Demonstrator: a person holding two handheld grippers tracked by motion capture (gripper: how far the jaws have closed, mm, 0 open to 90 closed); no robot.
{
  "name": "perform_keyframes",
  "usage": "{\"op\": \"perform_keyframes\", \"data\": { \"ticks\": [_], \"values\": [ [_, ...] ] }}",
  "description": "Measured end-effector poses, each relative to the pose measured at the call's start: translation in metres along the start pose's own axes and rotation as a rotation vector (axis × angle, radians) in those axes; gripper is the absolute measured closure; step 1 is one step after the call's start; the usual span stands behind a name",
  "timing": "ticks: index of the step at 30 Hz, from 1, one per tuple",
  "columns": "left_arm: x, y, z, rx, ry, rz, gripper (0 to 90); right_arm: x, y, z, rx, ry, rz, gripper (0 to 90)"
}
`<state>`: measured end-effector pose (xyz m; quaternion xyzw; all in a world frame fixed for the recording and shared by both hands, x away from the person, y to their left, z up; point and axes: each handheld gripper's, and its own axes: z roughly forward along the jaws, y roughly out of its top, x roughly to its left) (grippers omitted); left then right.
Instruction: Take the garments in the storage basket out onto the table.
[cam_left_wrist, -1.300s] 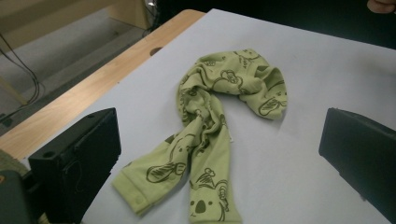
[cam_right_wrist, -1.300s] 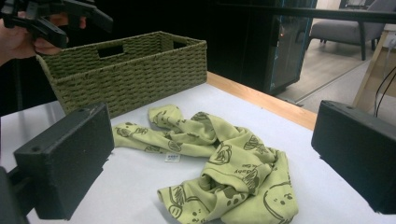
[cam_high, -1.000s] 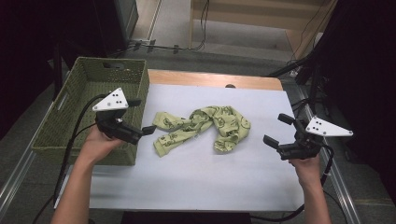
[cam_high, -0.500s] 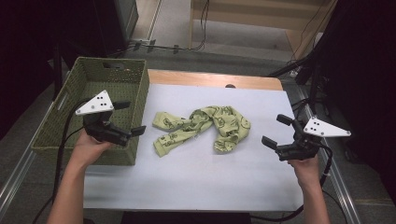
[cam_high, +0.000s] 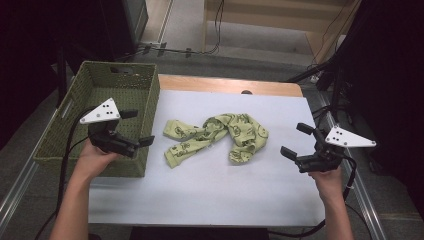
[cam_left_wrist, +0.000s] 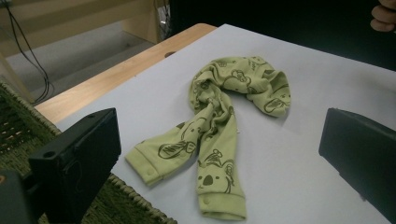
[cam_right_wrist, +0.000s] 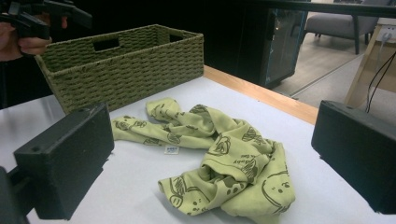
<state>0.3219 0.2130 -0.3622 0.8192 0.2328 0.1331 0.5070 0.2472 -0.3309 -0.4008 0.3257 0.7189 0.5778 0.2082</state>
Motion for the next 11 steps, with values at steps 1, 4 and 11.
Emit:
{"op": "perform_keyframes", "data": {
  "ticks": [1, 4, 11],
  "values": [
    [0.0002, -0.0002, -0.0001, 0.0, 0.001, 0.0, 0.0, 0.0001, 0.0, -0.0002, -0.002, 0.002, -0.001, 0.0],
    [0.0007, -0.0004, -0.001, -0.002, 0.0, 0.0, 0.0, 0.0, 0.0001, -0.0003, -0.005, 0.003, -0.002, 0.0],
    [0.0018, -0.0021, 0.0003, -0.009, -0.011, -0.014, 0.0, -0.0006, -0.0001, 0.0011, -0.004, 0.009, -0.007, 0.0]
  ]
}}
